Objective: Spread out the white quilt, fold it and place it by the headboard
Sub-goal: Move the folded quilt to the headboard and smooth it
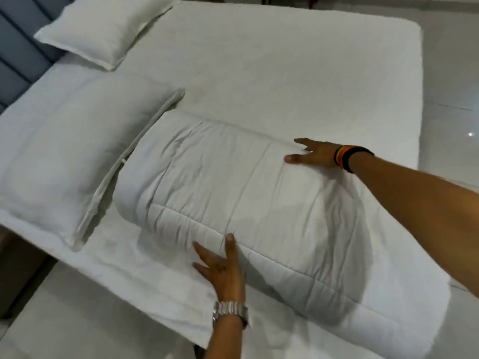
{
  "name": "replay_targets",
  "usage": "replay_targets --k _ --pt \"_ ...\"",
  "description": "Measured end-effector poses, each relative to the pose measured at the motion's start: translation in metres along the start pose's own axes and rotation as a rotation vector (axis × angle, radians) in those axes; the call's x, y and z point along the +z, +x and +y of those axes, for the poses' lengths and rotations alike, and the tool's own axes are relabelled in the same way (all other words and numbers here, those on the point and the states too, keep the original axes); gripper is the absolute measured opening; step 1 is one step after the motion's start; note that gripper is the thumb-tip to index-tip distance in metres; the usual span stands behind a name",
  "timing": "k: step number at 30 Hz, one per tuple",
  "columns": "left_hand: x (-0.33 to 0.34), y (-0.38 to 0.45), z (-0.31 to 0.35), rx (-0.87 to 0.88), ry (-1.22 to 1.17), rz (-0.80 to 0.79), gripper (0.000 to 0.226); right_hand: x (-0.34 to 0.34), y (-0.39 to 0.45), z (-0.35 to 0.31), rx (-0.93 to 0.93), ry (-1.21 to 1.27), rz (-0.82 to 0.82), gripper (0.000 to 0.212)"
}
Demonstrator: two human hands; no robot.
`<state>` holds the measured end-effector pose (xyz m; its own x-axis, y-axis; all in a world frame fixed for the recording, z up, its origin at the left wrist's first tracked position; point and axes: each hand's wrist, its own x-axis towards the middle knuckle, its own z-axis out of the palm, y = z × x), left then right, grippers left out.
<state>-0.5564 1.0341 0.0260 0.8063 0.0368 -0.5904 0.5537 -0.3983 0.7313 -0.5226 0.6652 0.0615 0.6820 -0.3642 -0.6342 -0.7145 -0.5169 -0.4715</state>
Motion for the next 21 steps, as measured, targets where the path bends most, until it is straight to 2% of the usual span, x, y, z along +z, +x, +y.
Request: replay_targets --k 5,10,17,21 --pt "0.043 -0.033 -0.027 -0.025 -0.238 0.043 0.131 0.014 0.037 0.029 0.078 0.090 -0.027 0.118" --pt "0.067 -0.034 -0.021 0.021 -0.296 0.065 0.139 0.057 0.061 0.045 0.054 0.246 -0.113 0.134" --pt "0.074 -0.024 -0.024 0.027 -0.333 0.140 0.144 0.070 0.051 0.046 -0.061 0.343 -0.154 0.157" --pt "0.064 -0.027 -0.017 0.008 -0.366 0.087 0.145 0.073 0.036 0.036 -0.114 0.322 -0.225 0.133"
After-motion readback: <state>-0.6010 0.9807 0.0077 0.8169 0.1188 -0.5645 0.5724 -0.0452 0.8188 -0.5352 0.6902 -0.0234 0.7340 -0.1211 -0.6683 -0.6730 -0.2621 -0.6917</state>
